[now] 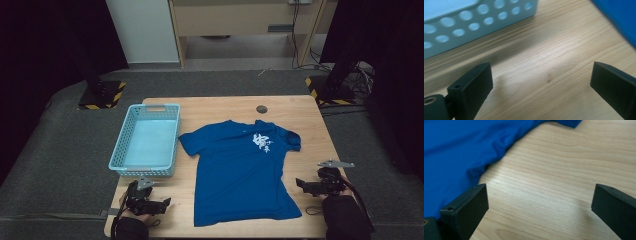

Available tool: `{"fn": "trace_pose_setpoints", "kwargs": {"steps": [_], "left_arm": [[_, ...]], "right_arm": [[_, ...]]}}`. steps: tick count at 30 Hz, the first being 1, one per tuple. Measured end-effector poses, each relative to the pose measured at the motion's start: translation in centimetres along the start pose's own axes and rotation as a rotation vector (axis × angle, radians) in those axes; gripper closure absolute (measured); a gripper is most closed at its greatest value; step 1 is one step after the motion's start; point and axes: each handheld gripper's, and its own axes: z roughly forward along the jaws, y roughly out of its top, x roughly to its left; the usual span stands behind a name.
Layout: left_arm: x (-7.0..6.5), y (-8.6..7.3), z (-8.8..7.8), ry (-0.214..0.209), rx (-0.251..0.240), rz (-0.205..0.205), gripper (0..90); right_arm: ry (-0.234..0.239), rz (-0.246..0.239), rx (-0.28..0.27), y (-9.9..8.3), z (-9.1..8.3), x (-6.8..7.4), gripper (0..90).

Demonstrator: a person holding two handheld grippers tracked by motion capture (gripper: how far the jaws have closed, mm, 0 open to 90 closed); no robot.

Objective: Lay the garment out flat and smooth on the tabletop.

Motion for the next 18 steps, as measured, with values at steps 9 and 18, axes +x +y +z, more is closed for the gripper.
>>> {"fn": "trace_pose_setpoints", "kwargs": {"steps": [9,18], "left_arm": [[1.2,-0.4,0.2,0.055,0.033,-0.014,2.4],[1.8,-0.6,0.6,0.078,0.057,-0.033,1.3]], "right_arm": [[-0.029,-0.034,0.016,-0.4,0.6,-1.3,0.5],[-0.051,-0.069,0.034,-0.8,0.8,-2.3,0.5]]}}
